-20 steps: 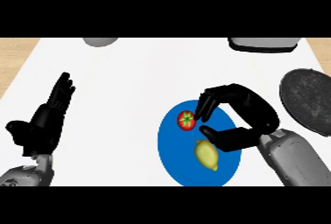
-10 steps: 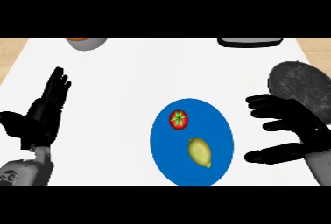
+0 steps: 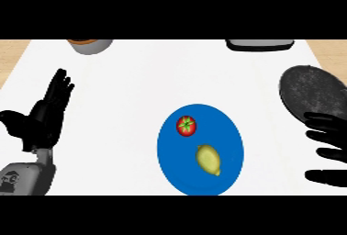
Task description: Pick the lemon from the plate and place it in the pan
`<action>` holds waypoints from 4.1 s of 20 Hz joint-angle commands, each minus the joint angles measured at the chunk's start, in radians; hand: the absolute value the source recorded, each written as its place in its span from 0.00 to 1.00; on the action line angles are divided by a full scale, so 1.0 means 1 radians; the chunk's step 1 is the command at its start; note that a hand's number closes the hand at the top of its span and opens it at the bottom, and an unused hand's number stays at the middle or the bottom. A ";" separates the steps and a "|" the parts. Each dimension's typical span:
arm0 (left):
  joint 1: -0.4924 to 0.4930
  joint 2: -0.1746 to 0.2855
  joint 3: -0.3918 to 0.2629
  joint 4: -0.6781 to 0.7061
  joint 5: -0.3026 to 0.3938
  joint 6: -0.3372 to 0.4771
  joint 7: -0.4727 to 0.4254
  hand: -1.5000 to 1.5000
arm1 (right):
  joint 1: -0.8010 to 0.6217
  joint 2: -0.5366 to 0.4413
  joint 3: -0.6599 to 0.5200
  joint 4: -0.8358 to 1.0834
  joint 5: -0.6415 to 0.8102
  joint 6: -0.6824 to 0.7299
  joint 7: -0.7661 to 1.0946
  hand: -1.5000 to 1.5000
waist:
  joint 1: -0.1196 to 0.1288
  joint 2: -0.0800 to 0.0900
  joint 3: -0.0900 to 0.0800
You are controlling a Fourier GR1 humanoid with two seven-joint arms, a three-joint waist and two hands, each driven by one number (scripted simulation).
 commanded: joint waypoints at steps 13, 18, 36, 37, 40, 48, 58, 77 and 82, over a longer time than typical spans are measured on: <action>-0.038 -0.010 0.038 0.044 0.003 -0.067 -0.001 0.50 | 0.203 0.028 0.029 -0.413 0.191 0.001 0.043 0.00 | 0.022 -0.001 -0.002; -0.098 -0.075 0.007 0.116 -0.070 0.005 -0.018 0.50 | 0.333 0.106 0.162 -0.391 0.408 -0.128 -0.058 0.00 | 0.012 0.000 -0.001; -0.021 -0.118 0.040 0.055 -0.111 -0.054 -0.033 0.50 | 0.171 0.330 0.177 -0.282 0.671 -0.020 0.227 0.00 | 0.025 0.000 -0.001; -0.017 -0.072 0.073 0.006 -0.074 -0.109 0.012 0.50 | 0.132 0.334 0.163 -0.212 0.667 -0.024 0.172 0.00 | 0.028 0.000 -0.001; -0.093 -0.093 0.072 0.067 -0.105 -0.073 0.013 0.50 | 0.072 0.369 0.199 -0.102 0.736 -0.053 0.164 0.00 | 0.028 0.002 -0.001; -0.108 -0.100 0.101 0.123 -0.110 -0.102 -0.011 0.50 | 0.032 0.451 0.263 -0.136 0.890 -0.023 0.265 0.00 | 0.025 0.001 -0.001; 0.010 -0.116 0.087 -0.018 -0.124 -0.112 0.014 0.50 | 0.078 0.492 0.265 -0.073 1.108 -0.163 0.339 0.00 | 0.028 0.000 -0.001; -0.036 -0.143 0.120 0.035 -0.144 -0.134 -0.006 0.50 | 0.017 0.592 0.288 0.064 1.276 -0.202 0.404 0.00 | 0.026 0.000 -0.001; -0.067 -0.144 0.111 0.017 -0.162 -0.124 0.037 0.50 | 0.018 0.607 0.315 0.112 1.350 -0.192 0.445 0.00 | 0.026 0.000 -0.001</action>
